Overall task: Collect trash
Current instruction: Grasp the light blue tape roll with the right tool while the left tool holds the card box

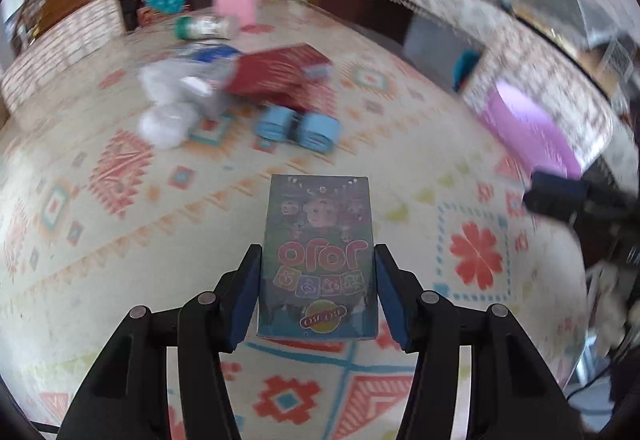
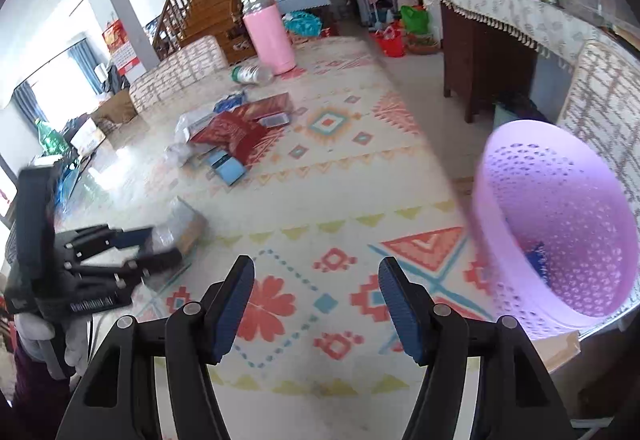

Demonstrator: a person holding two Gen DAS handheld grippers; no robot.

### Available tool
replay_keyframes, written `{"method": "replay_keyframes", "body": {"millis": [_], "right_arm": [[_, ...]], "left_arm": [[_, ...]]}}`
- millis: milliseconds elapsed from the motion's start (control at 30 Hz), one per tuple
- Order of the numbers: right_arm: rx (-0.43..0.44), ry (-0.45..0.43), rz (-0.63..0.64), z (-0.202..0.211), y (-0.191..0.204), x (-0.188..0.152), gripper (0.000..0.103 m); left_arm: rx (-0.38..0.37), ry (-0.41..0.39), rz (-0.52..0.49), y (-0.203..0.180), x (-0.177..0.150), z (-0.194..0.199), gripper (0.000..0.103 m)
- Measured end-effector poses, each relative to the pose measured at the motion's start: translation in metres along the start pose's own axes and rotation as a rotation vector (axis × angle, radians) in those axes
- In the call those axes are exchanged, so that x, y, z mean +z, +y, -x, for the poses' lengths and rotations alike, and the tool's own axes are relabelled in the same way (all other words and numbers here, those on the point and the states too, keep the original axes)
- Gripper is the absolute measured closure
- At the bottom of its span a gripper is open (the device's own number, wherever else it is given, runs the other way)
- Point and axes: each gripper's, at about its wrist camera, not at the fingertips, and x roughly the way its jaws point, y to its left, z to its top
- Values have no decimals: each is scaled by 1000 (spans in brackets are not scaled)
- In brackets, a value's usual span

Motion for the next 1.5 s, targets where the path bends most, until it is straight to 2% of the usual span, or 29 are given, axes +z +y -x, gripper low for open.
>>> {"method": "replay_keyframes", "body": {"millis": [67,300,400,500,767,900,1033,1233,1500], "right_arm": [[11,15,10,-11,9,4,34],[43,52,74,-59,50,34,34],[9,60,145,-84,72,49,34],[-33,58,194,-104,85,62,37],[-89,81,261,-140,106,82,39],[-114,92,273,-151,109,85,47],[-114,84,281,-150,113,83,61],[-87,88,267,-134,110,69,62],[-35,64,220,-91,98,47,62]], "left_arm": [[-12,-25,63,18,1,5,49],[-4,-109,180,63,-4,23,49],[23,-118,228,80,-7,25,49],[8,-128,282,92,-8,27,49],[-2,-146,297,93,-8,31,49],[1,-140,303,95,-8,29,49],[4,-137,313,96,-9,28,49],[14,-143,308,95,-9,27,49],[46,-147,291,90,-10,26,49]]}}
